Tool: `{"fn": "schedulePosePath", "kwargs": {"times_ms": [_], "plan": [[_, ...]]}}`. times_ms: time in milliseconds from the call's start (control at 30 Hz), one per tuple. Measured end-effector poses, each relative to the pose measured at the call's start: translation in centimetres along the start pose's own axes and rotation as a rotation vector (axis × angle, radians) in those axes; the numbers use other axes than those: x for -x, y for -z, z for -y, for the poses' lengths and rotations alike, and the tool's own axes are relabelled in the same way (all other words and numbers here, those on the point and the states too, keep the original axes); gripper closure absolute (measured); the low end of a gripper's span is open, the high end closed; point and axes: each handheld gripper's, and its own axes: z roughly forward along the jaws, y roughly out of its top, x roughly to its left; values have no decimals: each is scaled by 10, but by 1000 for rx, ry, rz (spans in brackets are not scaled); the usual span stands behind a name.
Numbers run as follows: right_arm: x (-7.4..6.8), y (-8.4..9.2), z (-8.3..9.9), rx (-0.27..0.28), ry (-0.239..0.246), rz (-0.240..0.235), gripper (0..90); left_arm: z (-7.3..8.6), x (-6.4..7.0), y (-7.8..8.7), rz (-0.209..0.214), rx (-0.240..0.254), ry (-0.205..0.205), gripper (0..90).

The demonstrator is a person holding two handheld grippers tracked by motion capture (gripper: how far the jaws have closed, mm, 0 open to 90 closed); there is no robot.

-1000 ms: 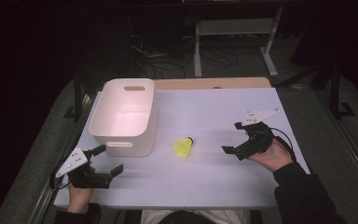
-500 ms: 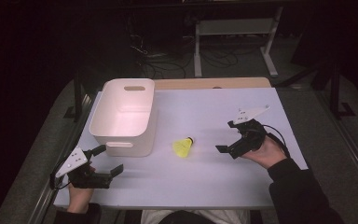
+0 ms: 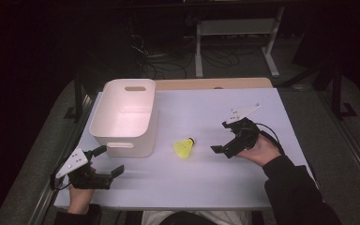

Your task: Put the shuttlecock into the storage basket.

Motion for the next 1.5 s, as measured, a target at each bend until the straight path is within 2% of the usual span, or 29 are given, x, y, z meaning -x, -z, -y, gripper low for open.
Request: {"fn": "schedulePosePath", "kwargs": {"times_ms": [733,1100,1500], "plan": [[0,-28,-2,-62,25,-40,0,0,0,0,1,0,-1,0],[0,-38,-4,-62,32,-57,0,0,0,0,3,1,-2,0],[-3,-51,-4,-93,43,-77,16,0,0,0,4,2,-2,0]]}}
